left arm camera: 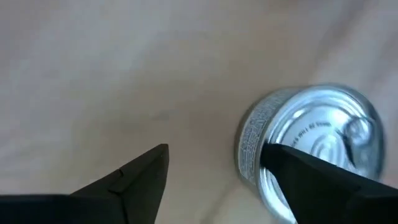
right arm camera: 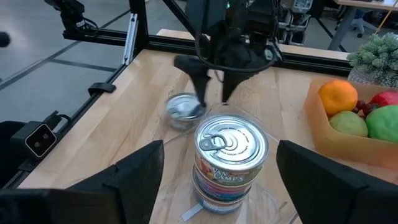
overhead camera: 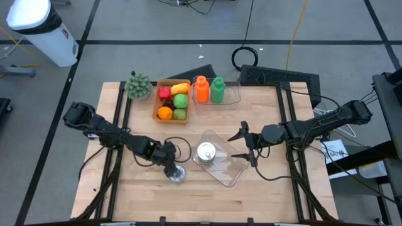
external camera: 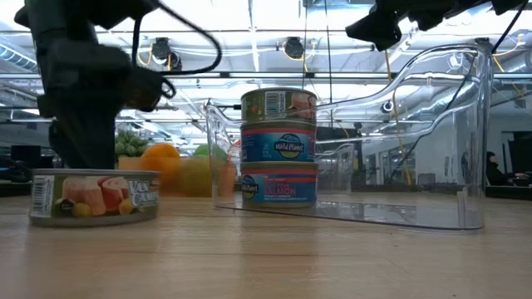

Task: Pick & Place Food Item
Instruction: Put the green tuna can into the bottom transparent bin

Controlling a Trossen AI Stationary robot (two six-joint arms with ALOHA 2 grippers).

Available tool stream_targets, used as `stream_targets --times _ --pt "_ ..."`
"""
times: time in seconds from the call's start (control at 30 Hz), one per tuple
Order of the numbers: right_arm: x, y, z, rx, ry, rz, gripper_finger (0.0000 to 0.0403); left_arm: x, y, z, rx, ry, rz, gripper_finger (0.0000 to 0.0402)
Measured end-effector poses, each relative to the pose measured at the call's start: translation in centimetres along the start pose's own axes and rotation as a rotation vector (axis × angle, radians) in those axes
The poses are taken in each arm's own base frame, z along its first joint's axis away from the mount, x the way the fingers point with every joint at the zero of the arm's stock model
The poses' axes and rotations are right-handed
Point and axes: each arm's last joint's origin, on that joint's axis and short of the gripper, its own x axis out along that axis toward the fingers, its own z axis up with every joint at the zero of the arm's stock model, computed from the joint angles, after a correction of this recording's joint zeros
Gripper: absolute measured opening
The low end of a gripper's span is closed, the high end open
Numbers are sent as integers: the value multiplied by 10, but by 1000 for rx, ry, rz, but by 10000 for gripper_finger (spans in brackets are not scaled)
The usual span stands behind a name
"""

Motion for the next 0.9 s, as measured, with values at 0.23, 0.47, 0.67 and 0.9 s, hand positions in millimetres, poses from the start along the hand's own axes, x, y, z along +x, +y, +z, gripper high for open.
stream_targets --times 0.23,0.47,0.67,0.9 --pt "0 0 -1 -1 11 0 293 -1 -9 5 114 -13 -120 257" --pt "0 0 -1 2 11 0 293 -2 4 4 113 59 -6 230" --pt "0 0 -1 2 11 0 293 6 24 0 73 94 102 207" --pt "0 0 -1 2 13 0 293 7 38 -2 33 133 170 162"
